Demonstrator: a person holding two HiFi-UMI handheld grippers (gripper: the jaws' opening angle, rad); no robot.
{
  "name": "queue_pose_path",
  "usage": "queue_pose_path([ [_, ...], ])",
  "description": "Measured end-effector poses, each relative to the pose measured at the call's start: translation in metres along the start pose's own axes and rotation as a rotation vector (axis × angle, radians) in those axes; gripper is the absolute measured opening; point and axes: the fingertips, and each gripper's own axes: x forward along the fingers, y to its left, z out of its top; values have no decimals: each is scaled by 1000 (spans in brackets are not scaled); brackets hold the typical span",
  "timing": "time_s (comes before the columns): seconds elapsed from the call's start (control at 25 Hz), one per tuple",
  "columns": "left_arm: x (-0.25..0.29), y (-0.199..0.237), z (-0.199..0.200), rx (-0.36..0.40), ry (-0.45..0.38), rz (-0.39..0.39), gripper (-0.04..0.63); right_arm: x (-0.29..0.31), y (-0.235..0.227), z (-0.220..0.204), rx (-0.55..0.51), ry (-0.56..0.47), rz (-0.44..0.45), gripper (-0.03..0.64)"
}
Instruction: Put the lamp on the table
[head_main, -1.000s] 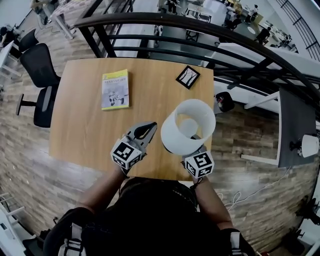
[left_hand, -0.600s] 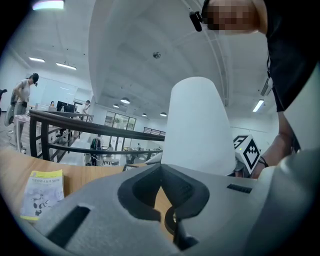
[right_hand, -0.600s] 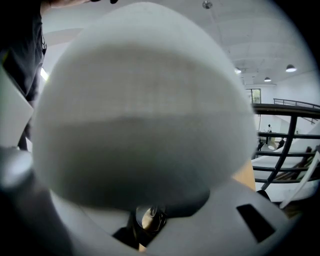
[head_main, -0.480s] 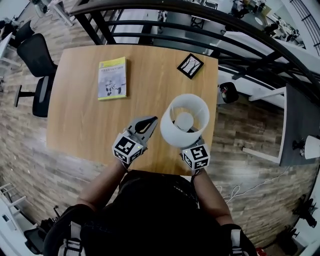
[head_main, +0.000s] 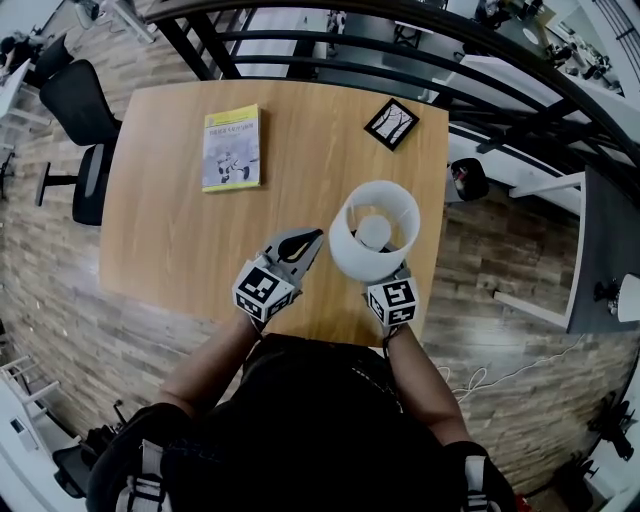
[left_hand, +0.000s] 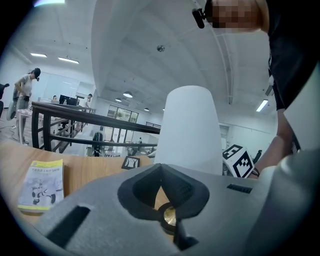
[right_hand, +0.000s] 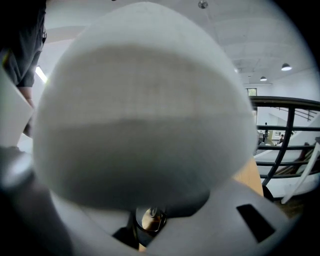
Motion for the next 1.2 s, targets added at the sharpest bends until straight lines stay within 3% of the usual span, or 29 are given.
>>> queue_pose_path([
  [1.2,-9,-6,-11,-31,8,0,8,-6,3,-35,-7,-31,-27,118],
])
